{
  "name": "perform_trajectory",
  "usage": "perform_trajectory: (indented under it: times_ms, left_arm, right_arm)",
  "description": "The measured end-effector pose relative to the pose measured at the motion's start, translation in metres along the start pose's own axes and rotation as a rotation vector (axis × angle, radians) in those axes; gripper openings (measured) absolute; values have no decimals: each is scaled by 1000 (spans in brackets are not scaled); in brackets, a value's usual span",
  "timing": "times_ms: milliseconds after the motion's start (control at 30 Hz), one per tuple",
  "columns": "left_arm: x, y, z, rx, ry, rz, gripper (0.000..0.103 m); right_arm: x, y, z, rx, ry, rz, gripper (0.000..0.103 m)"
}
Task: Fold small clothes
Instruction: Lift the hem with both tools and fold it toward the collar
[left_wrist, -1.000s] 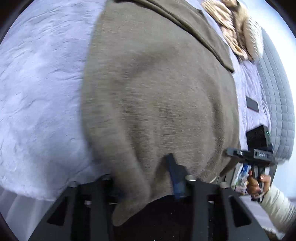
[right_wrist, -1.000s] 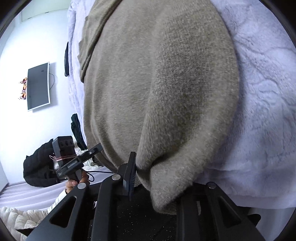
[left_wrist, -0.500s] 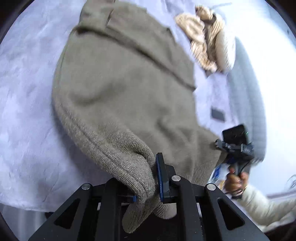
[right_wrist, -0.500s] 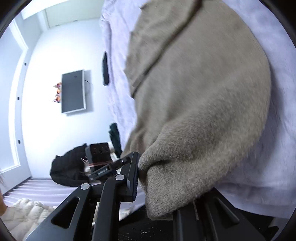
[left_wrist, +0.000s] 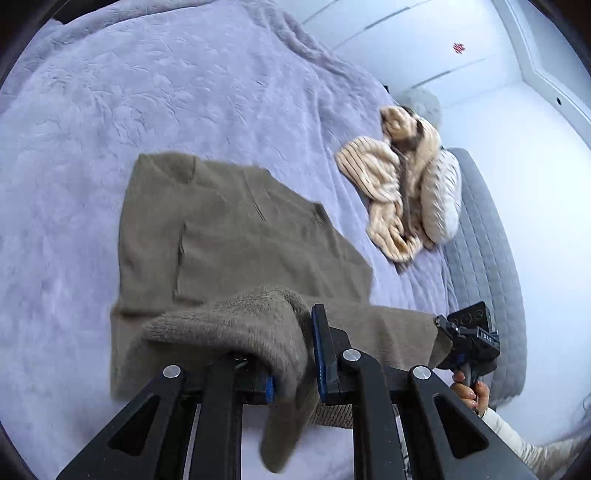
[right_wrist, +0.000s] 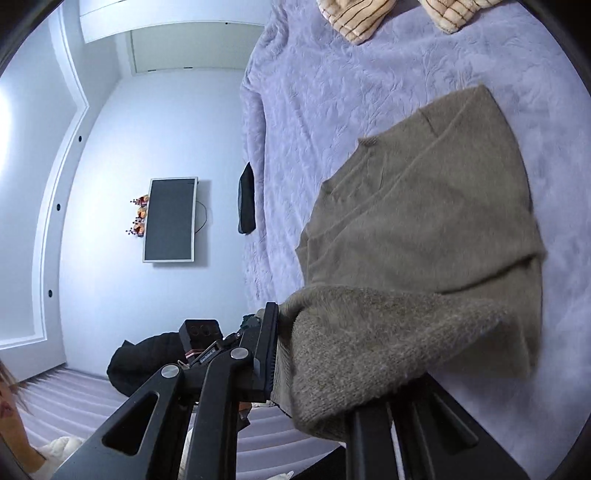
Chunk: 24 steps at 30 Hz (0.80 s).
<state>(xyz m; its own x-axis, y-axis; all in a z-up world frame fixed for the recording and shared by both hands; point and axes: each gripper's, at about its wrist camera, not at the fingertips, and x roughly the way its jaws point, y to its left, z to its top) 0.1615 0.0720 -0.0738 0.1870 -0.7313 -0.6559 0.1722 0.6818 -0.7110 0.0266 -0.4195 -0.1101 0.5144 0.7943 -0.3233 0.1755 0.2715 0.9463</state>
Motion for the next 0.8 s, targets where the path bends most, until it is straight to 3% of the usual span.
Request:
perform_trajectory:
  times_ms: [167,300,400,467,533,567,633,667,800]
  left_arm:
    - [46,37,32,-56,-10,84,17]
    - [73,71,39,-127,13,209,17]
    - [68,72,33,-141,19,205,17]
    - [57,63,29,-115,29,210,17]
    - [48,55,24,-105,52,199,18]
    - [44,49,20,-101,66,189,18]
    - [43,42,11,-83,111,187,45]
    - [44,38,6,-70,122,200,68]
    - [55,27,-8,-9,172,205,69]
  right_arm:
    - [29,-46,51,65,28,-105,16]
    - [50,-92,72,134,77,-210,20]
    - [57,-108,75,185,92,-243,20]
    - [55,-106,72,186,99,-226,29]
    - [52,-99,68,167,117,-216,56]
    - [51,-95,65,154,123,-213,59]
    - [49,-86,58,133,139,-194,59]
    - [50,-82,55,127,146,-183,59]
    - [53,-73,43,100,175,-178,59]
